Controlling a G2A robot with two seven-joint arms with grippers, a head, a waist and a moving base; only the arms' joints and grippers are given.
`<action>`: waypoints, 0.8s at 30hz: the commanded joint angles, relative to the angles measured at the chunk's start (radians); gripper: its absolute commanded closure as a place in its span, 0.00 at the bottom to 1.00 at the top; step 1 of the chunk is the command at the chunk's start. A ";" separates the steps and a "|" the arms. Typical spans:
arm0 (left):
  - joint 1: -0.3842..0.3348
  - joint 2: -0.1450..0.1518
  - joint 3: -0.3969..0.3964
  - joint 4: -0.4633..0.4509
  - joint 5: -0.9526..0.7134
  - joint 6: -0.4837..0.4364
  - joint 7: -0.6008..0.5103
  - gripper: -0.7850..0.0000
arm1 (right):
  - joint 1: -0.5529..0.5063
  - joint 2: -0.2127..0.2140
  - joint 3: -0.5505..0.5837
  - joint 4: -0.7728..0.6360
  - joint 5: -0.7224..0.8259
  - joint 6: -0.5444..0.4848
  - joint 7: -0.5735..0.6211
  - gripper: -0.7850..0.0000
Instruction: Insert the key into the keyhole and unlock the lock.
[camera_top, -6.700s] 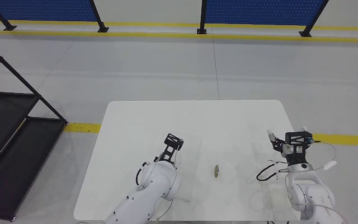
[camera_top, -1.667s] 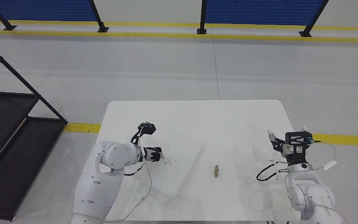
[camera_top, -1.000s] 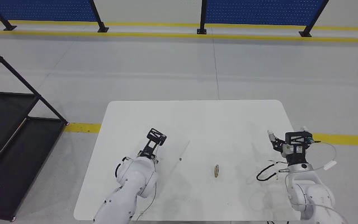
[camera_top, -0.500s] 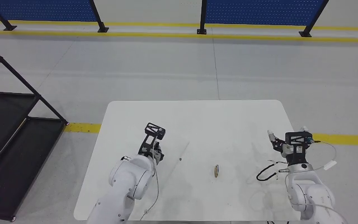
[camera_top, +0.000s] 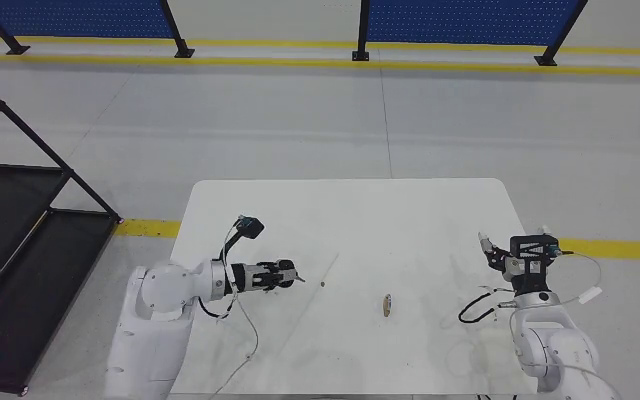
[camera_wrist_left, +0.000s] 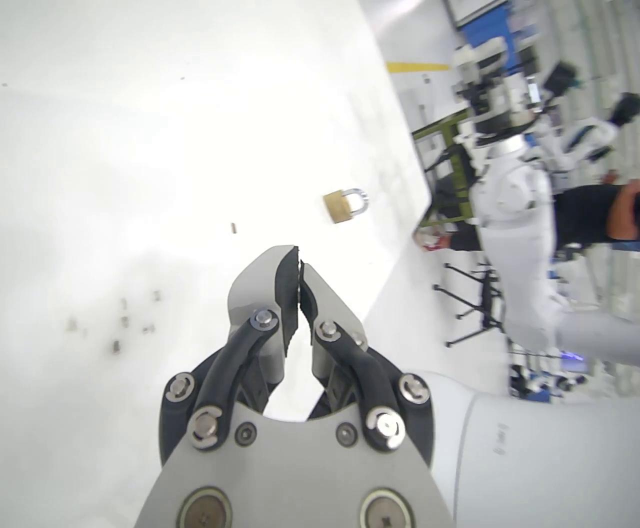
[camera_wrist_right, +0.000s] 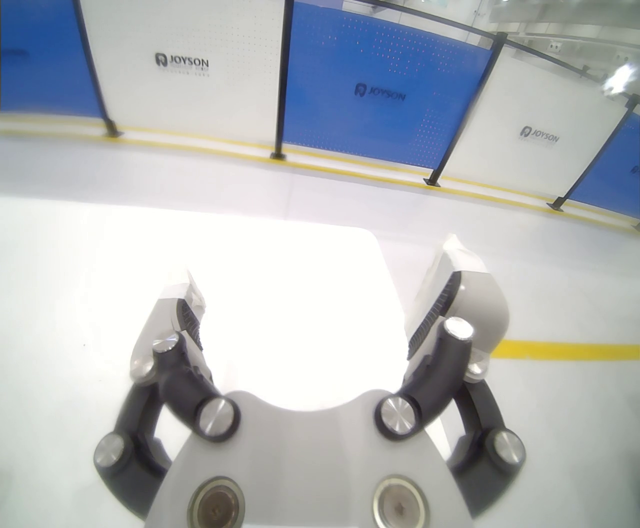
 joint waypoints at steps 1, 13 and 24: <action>-0.015 0.006 -0.013 0.054 -0.127 -0.013 -0.044 1.00 | 0.000 0.000 0.000 0.000 0.000 0.000 0.000 0.00; -0.083 0.048 -0.036 0.254 -0.495 -0.023 -0.123 1.00 | 0.000 0.000 0.000 0.000 0.000 0.000 0.000 0.00; -0.091 0.068 -0.032 0.304 -0.569 -0.061 -0.084 1.00 | 0.000 0.000 0.000 0.000 0.000 0.000 0.000 0.00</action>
